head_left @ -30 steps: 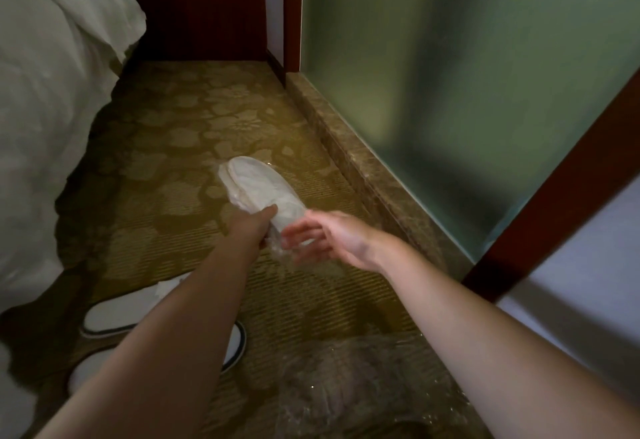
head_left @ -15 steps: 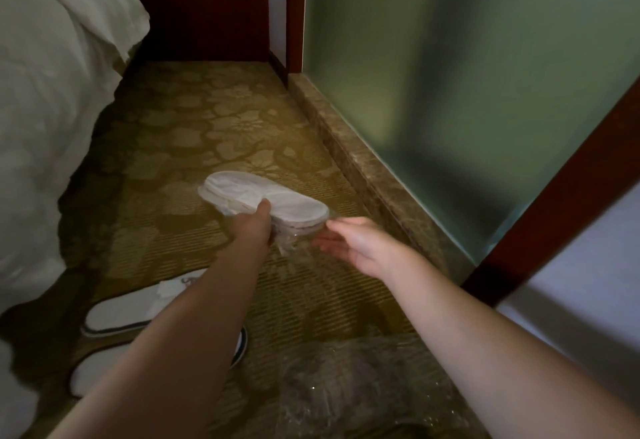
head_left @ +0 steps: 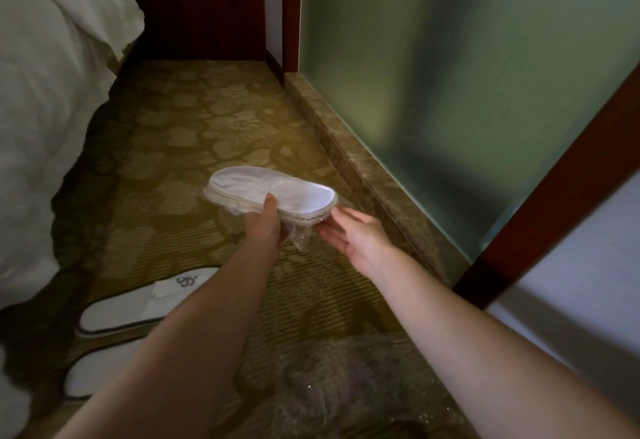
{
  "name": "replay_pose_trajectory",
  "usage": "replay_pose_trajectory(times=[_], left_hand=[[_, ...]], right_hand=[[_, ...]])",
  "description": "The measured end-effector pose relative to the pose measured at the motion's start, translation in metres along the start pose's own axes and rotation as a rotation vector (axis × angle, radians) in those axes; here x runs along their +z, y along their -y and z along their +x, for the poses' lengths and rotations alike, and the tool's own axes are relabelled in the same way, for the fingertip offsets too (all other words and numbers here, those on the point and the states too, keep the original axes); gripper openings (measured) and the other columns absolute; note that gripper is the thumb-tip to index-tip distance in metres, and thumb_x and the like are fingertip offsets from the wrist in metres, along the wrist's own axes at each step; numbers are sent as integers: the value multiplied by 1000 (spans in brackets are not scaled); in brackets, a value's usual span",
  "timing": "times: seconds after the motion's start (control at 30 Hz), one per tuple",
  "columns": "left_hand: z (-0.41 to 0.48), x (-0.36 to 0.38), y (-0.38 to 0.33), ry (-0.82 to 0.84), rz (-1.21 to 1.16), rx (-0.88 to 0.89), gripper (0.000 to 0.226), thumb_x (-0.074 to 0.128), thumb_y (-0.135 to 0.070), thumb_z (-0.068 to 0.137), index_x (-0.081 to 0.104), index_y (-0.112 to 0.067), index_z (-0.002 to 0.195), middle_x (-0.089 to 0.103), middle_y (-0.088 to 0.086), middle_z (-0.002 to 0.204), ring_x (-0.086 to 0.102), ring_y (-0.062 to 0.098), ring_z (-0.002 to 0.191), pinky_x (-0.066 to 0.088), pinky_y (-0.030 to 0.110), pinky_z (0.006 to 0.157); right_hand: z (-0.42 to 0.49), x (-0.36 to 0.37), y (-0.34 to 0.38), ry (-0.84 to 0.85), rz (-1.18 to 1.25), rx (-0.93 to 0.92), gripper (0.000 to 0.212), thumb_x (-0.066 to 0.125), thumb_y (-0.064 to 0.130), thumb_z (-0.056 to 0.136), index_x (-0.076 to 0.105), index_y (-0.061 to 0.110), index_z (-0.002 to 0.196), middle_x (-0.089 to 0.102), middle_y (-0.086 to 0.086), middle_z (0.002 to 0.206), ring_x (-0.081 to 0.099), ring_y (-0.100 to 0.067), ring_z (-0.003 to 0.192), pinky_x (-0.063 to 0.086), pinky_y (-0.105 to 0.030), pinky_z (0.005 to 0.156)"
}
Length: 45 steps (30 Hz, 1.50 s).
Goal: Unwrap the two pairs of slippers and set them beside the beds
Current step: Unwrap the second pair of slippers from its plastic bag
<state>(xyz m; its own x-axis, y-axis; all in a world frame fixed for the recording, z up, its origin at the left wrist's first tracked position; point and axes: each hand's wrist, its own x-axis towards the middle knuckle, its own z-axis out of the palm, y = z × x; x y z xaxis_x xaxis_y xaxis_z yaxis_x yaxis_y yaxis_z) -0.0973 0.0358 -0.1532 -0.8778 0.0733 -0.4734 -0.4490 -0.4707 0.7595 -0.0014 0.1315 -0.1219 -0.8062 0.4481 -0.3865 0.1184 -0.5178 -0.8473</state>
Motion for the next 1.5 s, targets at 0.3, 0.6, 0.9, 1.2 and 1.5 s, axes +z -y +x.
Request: replay_pose_trajectory(times=[0.3, 0.6, 0.9, 1.2, 1.5], left_hand=[[-4, -3, 2, 107, 63, 79, 41, 50, -23, 94, 45, -13, 133, 59, 12, 128, 63, 23, 93, 54, 23, 47], [-1, -8, -19, 8, -122, 11, 57, 59, -33, 87, 40, -15, 138, 57, 12, 126, 60, 31, 107, 54, 51, 88], [19, -38, -32, -407, 43, 135, 37, 42, -24, 95, 57, -4, 123, 62, 15, 123, 60, 32, 111, 50, 45, 97], [21, -34, -37, -449, 7, 37, 36, 33, -9, 96, 56, 0, 123, 61, 15, 125, 59, 26, 109, 44, 27, 80], [13, -46, -40, -235, 28, 13, 34, 37, -24, 97, 53, -2, 118, 65, 14, 101, 65, 22, 78, 59, 30, 64]], right_hand=[[5, 2, -5, 3, -18, -25, 7, 63, 13, 86, 63, 12, 93, 69, -15, 101, 68, -22, 82, 57, -32, 73], [11, -12, -4, 65, -162, 36, 6, 56, 4, 89, 56, 8, 93, 65, -13, 88, 66, -22, 75, 56, -32, 59], [23, -42, -2, 64, -242, 180, 7, 46, 8, 95, 51, 3, 98, 62, -17, 91, 65, -28, 79, 55, -42, 66], [34, -61, 7, -30, -154, 82, 9, 50, 13, 94, 54, 6, 89, 65, -17, 92, 68, -27, 79, 59, -38, 54], [39, -84, 11, -162, 0, 34, 10, 46, 21, 94, 53, 14, 98, 60, -6, 91, 60, -21, 82, 51, -38, 56]])
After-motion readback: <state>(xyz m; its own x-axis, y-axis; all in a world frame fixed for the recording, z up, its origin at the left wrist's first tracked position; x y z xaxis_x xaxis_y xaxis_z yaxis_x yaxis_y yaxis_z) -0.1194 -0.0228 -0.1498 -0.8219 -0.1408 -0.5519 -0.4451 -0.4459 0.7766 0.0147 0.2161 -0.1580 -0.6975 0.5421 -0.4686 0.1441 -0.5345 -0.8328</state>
